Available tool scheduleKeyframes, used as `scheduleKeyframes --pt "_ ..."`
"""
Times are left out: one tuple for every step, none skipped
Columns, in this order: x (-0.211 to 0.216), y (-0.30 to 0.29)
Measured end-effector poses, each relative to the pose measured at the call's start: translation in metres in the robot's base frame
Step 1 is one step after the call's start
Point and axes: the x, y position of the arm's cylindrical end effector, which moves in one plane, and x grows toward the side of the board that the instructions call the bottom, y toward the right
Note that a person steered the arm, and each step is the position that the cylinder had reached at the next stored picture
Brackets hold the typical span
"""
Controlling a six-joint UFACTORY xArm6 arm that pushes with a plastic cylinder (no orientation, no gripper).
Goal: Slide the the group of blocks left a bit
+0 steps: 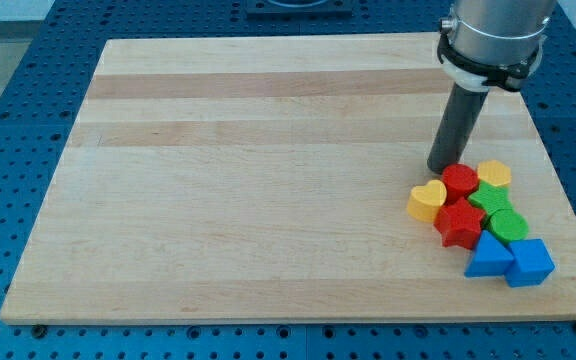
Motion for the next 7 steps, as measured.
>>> scheduleKeyframes --pt "-0.005 0.009" --pt "-0.044 0.032" --pt "-0.060 0.059" --pt "-0.043 0.090" --pt "-0.037 0.104" --pt "-0.009 0.129" --pt "0.024 0.139"
